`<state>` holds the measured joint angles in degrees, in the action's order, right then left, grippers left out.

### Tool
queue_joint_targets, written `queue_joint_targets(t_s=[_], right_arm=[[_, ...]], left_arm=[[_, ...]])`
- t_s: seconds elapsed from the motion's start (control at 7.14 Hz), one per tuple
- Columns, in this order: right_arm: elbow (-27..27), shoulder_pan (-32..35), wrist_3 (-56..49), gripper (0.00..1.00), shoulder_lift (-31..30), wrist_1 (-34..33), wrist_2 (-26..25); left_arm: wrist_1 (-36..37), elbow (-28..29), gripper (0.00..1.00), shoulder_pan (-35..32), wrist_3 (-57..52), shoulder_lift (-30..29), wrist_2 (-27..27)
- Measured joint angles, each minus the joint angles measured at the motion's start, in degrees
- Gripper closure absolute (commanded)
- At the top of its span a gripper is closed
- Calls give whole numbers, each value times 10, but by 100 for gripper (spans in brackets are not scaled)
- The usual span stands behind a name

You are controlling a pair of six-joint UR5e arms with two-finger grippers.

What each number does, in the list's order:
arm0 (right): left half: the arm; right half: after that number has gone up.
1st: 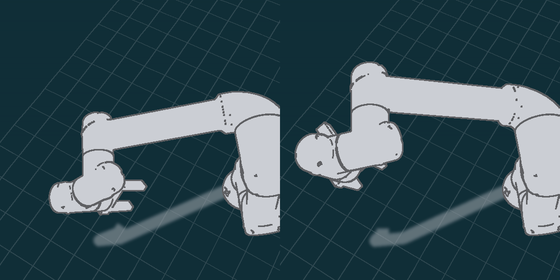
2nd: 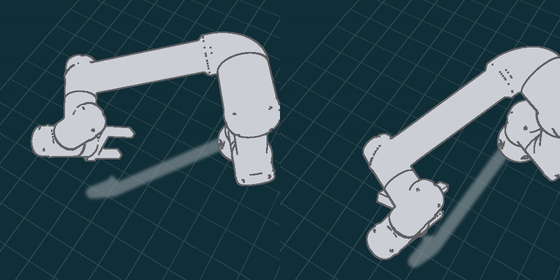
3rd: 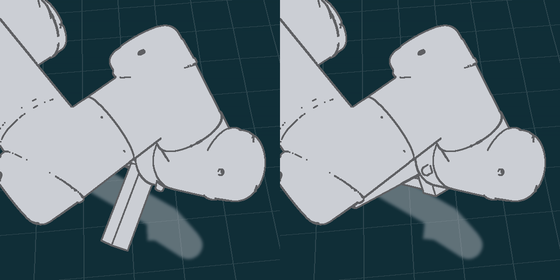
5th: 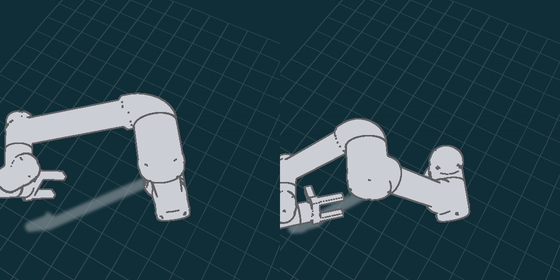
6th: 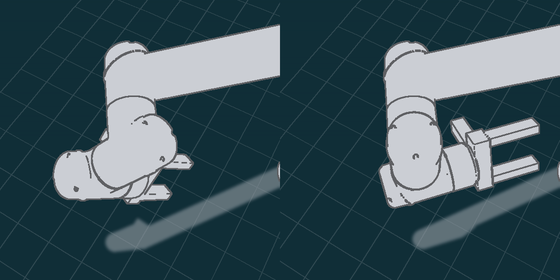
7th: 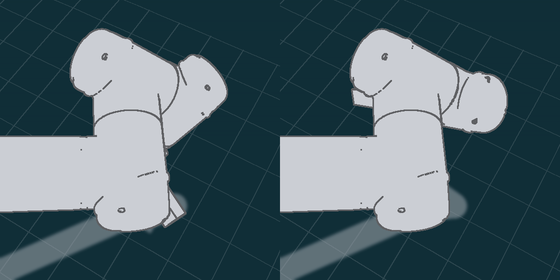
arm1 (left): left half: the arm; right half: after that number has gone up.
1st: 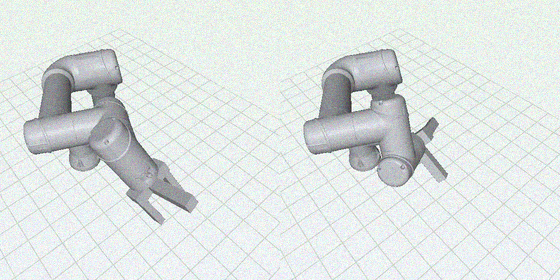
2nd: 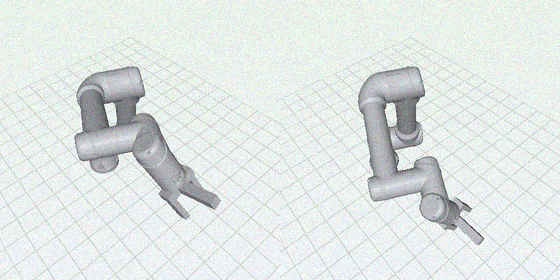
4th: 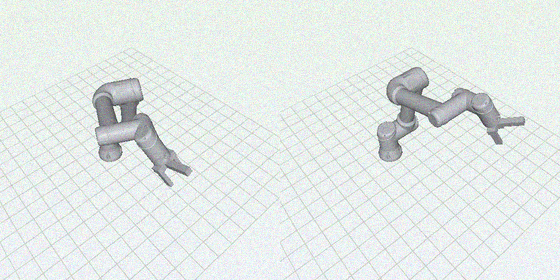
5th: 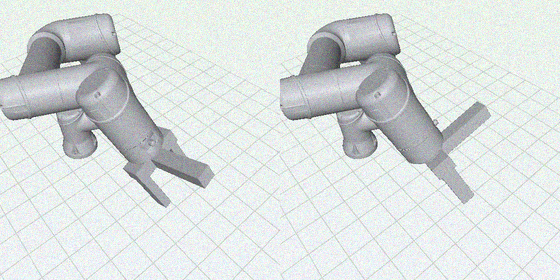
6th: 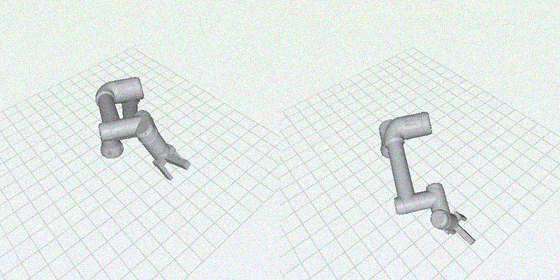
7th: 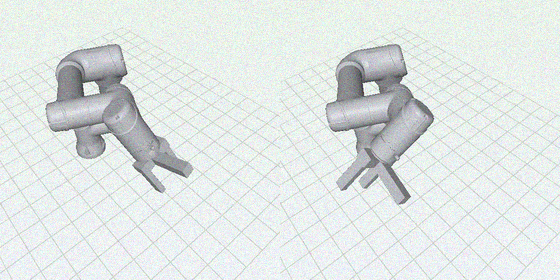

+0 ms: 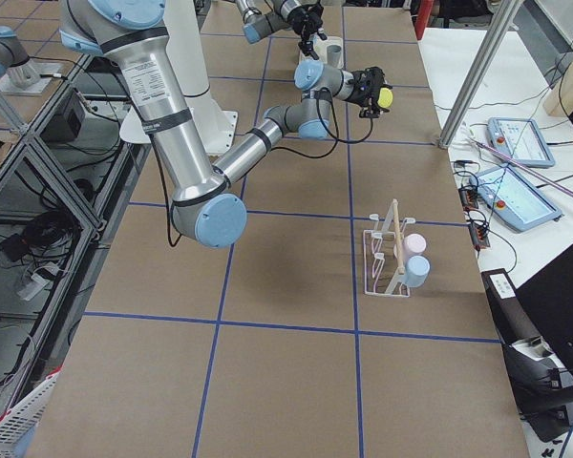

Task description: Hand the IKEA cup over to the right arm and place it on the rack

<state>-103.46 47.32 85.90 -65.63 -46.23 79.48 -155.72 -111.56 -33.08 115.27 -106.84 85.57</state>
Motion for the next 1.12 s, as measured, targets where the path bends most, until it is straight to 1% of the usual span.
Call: queue_joint_targets(t_s=[0.28, 0.42, 0.56, 0.7, 0.84, 1.12], right_arm=[[3, 19, -103, 100, 0, -98, -52], [17, 30, -152, 100, 1, -135, -81], [47, 40, -192, 100, 1, -149, -115], [86, 52, -210, 100, 2, -148, -143], [126, 66, -219, 100, 3, -127, -160], [203, 84, -247, 100, 4, -46, -168]], left_arm=[[101, -11, 0, -93, -30, 1, 126], [147, -12, 0, -140, -60, 1, 188], [185, -13, 0, -184, -95, 2, 249], [209, -13, 0, -218, -123, 6, 293], [220, -14, 0, -236, -142, 14, 317], [226, -18, 0, -246, -154, 21, 330]])
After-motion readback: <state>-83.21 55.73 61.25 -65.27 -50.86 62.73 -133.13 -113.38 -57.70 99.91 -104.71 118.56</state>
